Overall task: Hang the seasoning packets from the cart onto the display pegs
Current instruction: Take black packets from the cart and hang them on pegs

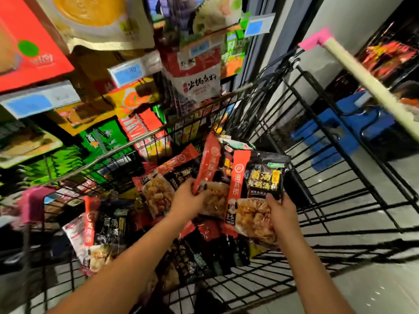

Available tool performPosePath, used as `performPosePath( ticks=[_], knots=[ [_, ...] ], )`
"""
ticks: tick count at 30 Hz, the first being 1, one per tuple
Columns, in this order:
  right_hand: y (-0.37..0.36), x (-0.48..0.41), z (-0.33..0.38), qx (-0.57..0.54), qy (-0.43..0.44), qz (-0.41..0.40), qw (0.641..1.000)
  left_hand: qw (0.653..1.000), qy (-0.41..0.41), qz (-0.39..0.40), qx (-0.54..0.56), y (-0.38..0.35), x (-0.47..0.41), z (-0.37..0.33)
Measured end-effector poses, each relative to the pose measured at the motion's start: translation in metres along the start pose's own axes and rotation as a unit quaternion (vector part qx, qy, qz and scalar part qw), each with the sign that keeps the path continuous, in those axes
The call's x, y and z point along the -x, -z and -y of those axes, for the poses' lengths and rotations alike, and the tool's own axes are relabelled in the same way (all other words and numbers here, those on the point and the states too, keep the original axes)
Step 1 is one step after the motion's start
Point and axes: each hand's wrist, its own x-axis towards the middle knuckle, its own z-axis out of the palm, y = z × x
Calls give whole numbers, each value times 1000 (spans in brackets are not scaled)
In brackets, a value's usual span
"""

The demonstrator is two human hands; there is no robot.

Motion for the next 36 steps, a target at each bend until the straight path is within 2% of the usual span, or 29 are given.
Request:
performPosePath(
  ticks=[2,4,7,12,17,21,25,26,28,29,30,32,33,36],
  knots=[
    [-4,6,12,-6,2,-5,1000,998,-6,-26,52,37,15,-8],
    [-10,11,17,7,-3,-1,1000,987,-3,-27,155,65,32,-16],
    [-27,19,25,-4,-8,45,999,965,49,51,254,69,40,-12],
    [-45,27,29,-40,-6,103,994,962,81,114,236,36,45,-3],
    [-43,41,35,-42,58,136,988,967,73,158,188,11,50,2],
    [-39,43,30,28,67,184,980,979,58,141,135,2,47,13],
    [-35,34,9,-8,21,140,990,986,32,146,72,4,35,20],
    [-33,30,4,-14,2,126,992,987,37,136,73,7,30,18],
    [-29,25,-2,-13,-4,112,994,993,46,56,89,25,6,22],
    [-28,23,-5,-4,2,109,994,998,39,-4,42,37,-11,28],
    [-27,23,-6,13,9,106,994,996,30,-45,-67,52,-27,31],
    [-25,23,-8,38,20,106,993,952,34,-71,-297,75,-60,45],
    [-24,22,-10,38,26,106,993,932,35,-64,-355,83,-70,48],
    [-23,23,-15,25,17,97,995,902,19,-50,-429,91,-79,48]
  ],
)
